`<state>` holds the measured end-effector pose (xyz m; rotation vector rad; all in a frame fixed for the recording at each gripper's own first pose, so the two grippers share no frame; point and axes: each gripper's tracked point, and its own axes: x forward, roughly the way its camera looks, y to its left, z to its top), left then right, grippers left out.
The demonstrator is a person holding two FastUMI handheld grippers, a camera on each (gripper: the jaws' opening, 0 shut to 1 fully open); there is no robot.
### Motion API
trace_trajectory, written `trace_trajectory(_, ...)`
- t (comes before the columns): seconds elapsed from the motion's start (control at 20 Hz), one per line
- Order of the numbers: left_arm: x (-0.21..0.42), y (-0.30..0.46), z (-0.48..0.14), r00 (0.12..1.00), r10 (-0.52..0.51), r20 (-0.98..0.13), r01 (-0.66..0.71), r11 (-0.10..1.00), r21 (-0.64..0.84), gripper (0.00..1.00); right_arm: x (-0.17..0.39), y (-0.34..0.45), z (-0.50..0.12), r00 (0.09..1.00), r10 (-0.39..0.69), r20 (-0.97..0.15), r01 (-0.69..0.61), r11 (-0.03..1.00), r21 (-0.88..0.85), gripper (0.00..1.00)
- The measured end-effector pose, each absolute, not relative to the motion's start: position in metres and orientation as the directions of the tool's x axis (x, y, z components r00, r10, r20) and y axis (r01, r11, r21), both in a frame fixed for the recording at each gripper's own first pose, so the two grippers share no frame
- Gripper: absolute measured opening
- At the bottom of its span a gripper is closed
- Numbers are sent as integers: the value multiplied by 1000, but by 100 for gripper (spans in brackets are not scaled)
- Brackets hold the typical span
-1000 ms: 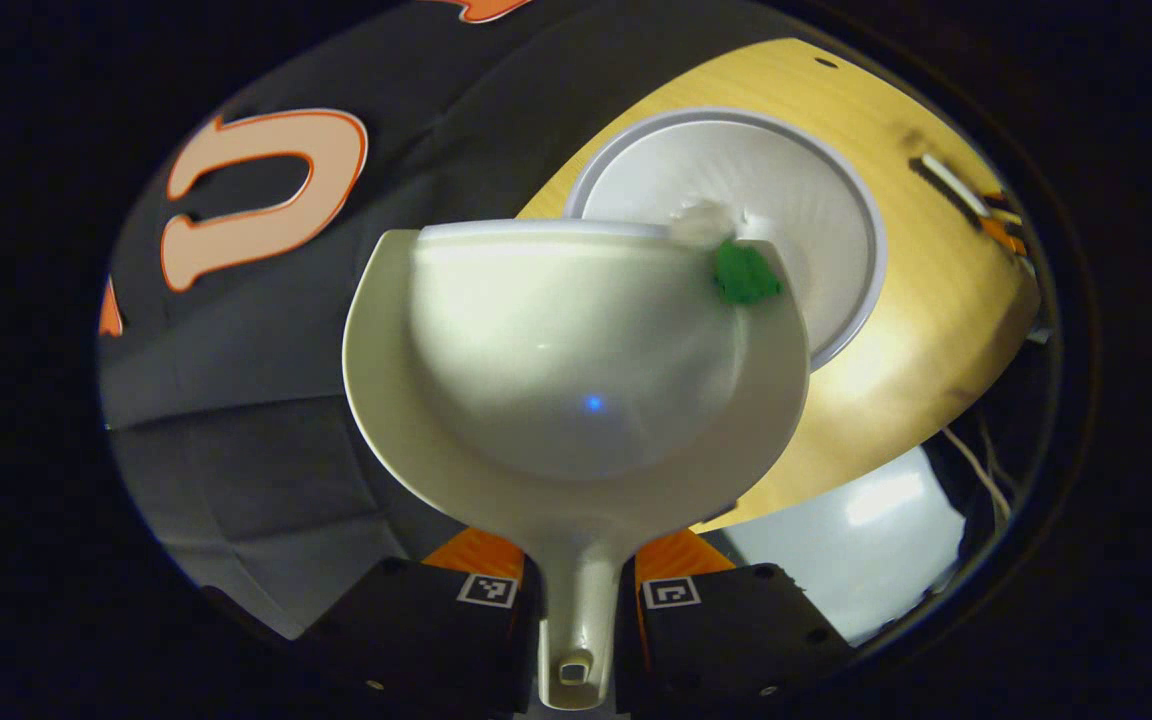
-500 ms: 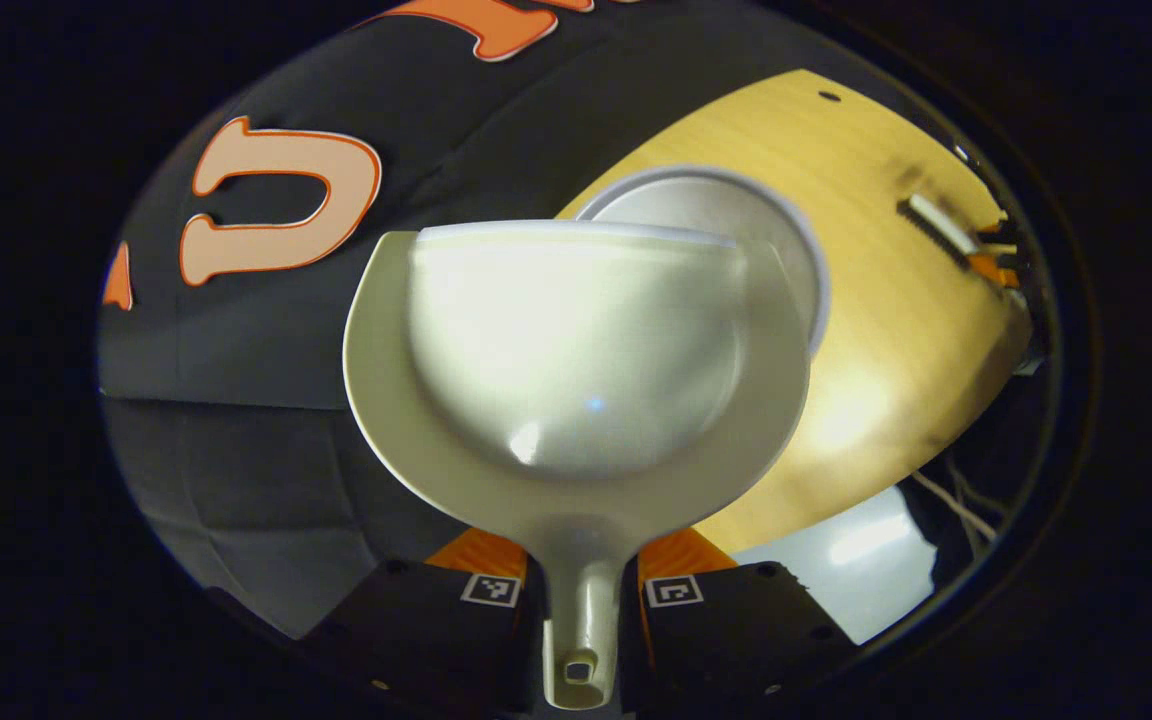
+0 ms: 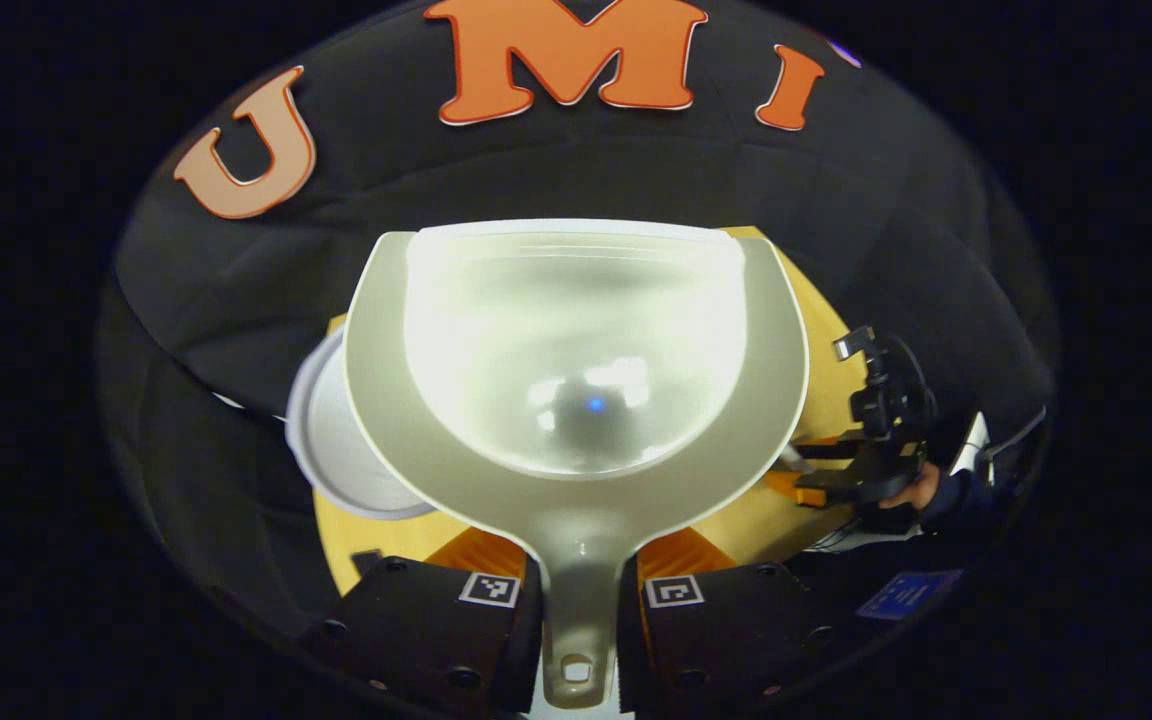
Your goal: Pick up the small broom and dustpan from the desktop, sweep the trash into the dustpan with the broom, and then empty the trash into the garbage bin.
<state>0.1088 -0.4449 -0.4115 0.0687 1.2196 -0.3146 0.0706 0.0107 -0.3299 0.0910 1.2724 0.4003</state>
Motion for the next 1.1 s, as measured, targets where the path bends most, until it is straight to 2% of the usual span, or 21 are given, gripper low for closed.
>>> trace_trajectory(0.25,88,-503,-462,268,-257,-929,227,954,-198,31,59,14,-327,211,363,-908,-241,919,311,96)
trace_trajectory(0.4,75,-511,-519,223,-223,-949,149,970,-193,31,62,10,-323,224,364,-904,-216,923,318,97)
trace_trajectory(0.5,60,-507,-567,188,-157,-970,158,979,-128,31,63,8,-324,238,361,-902,-208,926,316,96)
trace_trajectory(0.75,31,-519,-654,73,-132,-989,74,989,-126,32,66,5,-323,248,349,-904,-181,933,310,96)
trace_trajectory(1.1,32,-518,-709,-1,-105,-994,23,994,-105,31,62,7,-324,236,346,-908,-200,932,303,97)
